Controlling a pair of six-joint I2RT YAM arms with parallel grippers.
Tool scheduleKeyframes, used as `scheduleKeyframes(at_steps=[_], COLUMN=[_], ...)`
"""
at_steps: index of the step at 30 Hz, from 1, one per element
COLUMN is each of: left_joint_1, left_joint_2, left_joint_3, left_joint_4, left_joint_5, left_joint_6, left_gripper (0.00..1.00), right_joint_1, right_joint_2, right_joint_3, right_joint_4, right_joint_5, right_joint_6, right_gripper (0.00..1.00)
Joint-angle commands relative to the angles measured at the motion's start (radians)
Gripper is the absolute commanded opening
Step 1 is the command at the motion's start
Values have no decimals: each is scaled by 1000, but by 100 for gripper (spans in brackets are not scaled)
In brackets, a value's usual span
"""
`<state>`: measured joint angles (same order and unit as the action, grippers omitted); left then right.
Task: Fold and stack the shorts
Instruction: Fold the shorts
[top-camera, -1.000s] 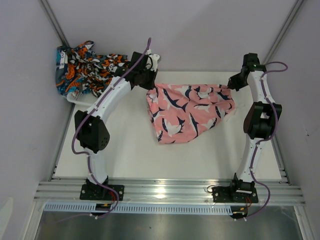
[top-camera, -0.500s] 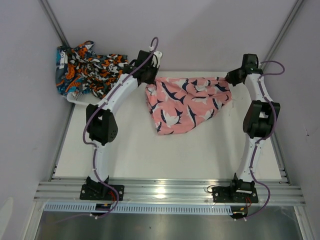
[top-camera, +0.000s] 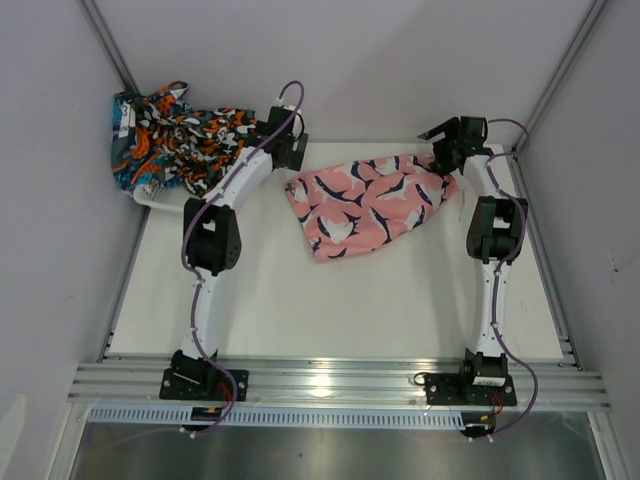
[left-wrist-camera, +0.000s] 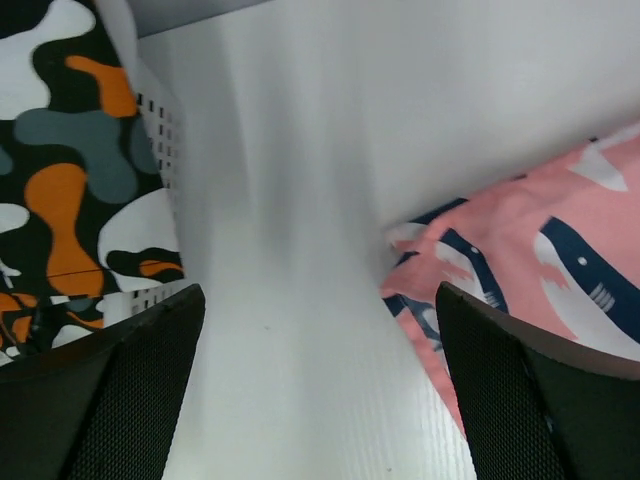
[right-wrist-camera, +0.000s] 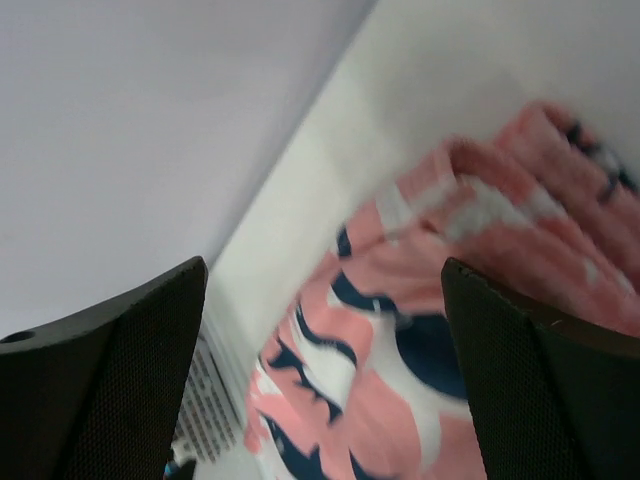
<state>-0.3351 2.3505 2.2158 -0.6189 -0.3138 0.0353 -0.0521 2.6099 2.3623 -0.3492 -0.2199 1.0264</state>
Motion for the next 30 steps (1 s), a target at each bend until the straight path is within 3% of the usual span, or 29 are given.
scheduleKeyframes(at_steps=[1,7,10,11,13,16,19,23,28,30], left_joint_1=[-1,-4,-22,-27,-42,-50,-73,-119,-182,-200], left_joint_2=[-65,-279,-407,-436,-511,-583,-644,-689,-674,-669], left_joint_3=[27,-168,-310,-367,-477,-551,-718,-817,-817,-806], left_joint_4=[4,56,128,143,180,212,254,333,329,323], left_joint_5=[-70,53,117,131,175,257,295,346,346,346], left_joint_6=[-28,-84,-106,-118,-139,-205,-270,-313,-327,-325], left_gripper=[99,99,99,99,99,99,99,99,99,99], right_joint_1=[-14,-31,-51,-54,-57,-61,-74,-69,-65,-57], right_joint_2=[-215,-381,-450,-462,-478,-467,-505,-510,-409,-401], right_joint_3=[-195,-357,-509,-549,-623,-633,-767,-839,-781,-750], right_joint_4=[140,127,280,330,437,356,435,466,409,278], right_joint_5=[-33,-15,-143,-229,-294,-345,-366,-395,-333,-254], right_joint_6=[-51,-205,-195,-187,-175,-207,-203,-204,-195,-212], right_gripper=[99,96,86,77,67,69,71,71,62,60])
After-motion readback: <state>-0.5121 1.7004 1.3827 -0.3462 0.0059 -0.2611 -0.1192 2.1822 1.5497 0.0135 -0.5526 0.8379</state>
